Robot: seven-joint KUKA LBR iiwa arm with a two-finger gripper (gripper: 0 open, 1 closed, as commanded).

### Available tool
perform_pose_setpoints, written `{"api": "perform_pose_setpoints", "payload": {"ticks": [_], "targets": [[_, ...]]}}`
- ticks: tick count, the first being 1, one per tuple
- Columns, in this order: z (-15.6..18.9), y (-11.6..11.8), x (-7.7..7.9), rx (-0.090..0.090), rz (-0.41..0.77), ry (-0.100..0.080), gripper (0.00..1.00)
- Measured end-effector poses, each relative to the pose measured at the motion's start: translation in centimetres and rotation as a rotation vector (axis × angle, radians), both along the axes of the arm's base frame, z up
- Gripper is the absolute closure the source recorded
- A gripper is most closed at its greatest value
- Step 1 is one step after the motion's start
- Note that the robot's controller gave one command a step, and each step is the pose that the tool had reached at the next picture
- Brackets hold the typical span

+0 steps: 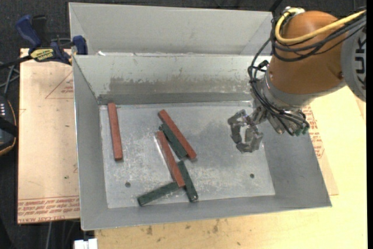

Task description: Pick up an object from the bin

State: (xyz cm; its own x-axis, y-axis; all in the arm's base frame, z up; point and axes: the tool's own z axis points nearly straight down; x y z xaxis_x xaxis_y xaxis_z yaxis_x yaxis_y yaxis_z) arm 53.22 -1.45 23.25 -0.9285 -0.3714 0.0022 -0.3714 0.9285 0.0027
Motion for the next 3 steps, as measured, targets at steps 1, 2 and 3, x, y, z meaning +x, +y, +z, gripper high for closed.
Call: {"api": "perform_pose_setpoints", "payload": {"ticks": [1, 2, 3], "targets": [[-7.8, 3.4, -3.4, 0.0, -0.101, 0.006, 0.0], [-7.5, 3.2, -3.1, -0.001, -0.103, -0.003, 0.0], [-8.7, 5.7, -3.2, -0.003, -0.024, -0.006, 0.0]]}}
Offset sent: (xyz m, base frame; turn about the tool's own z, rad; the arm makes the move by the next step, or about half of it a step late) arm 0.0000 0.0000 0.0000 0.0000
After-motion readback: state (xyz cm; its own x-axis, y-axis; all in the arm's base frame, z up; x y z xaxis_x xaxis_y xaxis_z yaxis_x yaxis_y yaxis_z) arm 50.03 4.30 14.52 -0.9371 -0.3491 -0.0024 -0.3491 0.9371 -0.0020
